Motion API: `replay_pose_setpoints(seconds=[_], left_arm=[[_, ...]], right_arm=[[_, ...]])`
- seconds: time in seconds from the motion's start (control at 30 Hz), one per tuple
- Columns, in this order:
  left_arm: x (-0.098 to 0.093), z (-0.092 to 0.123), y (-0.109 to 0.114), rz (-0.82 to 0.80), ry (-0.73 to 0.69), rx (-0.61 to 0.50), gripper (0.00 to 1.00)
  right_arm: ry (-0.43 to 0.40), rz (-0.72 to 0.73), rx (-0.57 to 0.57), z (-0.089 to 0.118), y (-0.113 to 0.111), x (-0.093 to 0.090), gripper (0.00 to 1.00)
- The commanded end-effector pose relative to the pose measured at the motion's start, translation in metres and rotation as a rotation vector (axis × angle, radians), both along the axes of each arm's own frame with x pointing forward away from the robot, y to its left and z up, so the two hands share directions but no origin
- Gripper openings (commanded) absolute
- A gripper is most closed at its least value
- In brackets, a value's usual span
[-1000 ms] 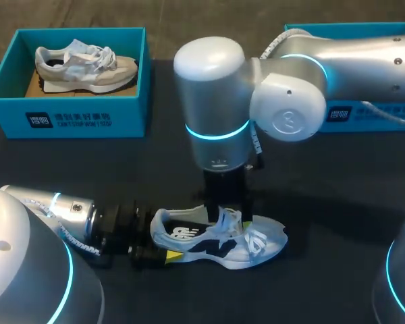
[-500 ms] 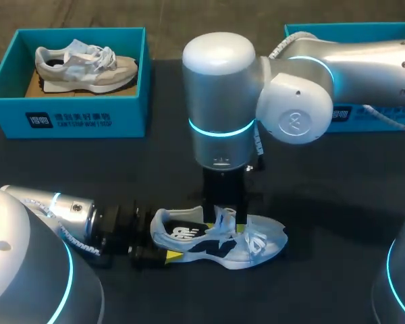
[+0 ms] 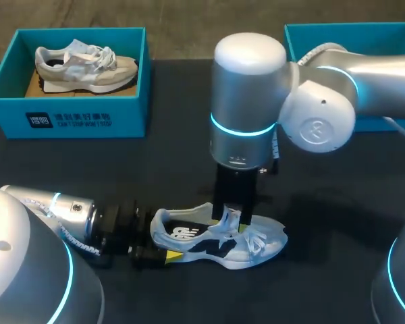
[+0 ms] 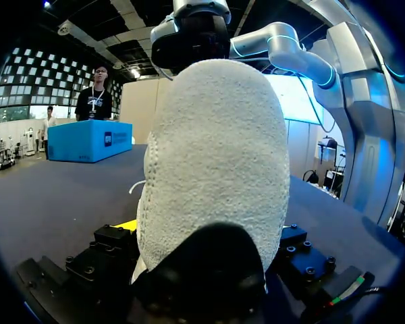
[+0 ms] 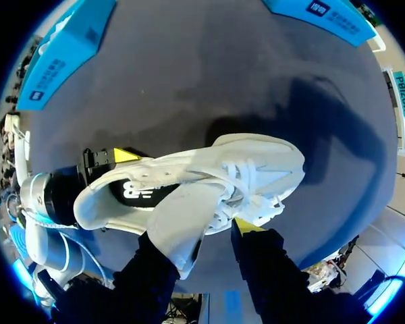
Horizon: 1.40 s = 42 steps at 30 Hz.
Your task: Take the shoe out of the shoebox, open the shoe tongue, remove and reinsert the insole, then place the shoe into the shoebox
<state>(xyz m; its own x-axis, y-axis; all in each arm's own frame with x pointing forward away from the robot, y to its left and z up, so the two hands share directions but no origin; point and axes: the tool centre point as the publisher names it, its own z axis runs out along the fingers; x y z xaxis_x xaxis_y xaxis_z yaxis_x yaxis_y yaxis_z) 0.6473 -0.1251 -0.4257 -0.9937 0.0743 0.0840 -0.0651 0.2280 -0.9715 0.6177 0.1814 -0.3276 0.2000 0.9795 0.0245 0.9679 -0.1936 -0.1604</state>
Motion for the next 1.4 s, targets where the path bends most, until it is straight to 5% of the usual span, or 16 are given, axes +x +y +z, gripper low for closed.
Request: replay_pose_setpoints(seconds=[0.03, 0.1, 0.23, 0.47, 0.9, 1.4], left_arm=[[0.0, -0.003, -0.003, 0.003, 0.0, 0.003, 0.0], [0.0, -0.003, -0.003, 0.003, 0.0, 0.003, 0.0], [0.0, -0.003, -0.003, 0.003, 0.0, 0.003, 0.0], [0.0, -0.003, -0.003, 0.003, 0.0, 0.003, 0.0], [0.0, -0.003, -0.003, 0.003, 0.0, 0.003, 0.0], [0.0, -0.003, -0.003, 0.003, 0.0, 0.003, 0.0]], right_arm=[[-0.013, -0.184, -0.022, 0.0, 0.001, -0.008, 0.35], [-0.016, -0.195, -0.019, 0.0, 0.003, -0.007, 0.29], [-0.028, -0.202, -0.014, -0.001, 0.007, -0.008, 0.0], [-0.034, -0.147, 0.04, 0.004, 0.002, -0.007, 0.0], [-0.07, -0.014, 0.357, 0.017, -0.044, -0.008, 0.0], [-0.081, 0.047, 0.531, 0.012, -0.081, -0.006, 0.0]])
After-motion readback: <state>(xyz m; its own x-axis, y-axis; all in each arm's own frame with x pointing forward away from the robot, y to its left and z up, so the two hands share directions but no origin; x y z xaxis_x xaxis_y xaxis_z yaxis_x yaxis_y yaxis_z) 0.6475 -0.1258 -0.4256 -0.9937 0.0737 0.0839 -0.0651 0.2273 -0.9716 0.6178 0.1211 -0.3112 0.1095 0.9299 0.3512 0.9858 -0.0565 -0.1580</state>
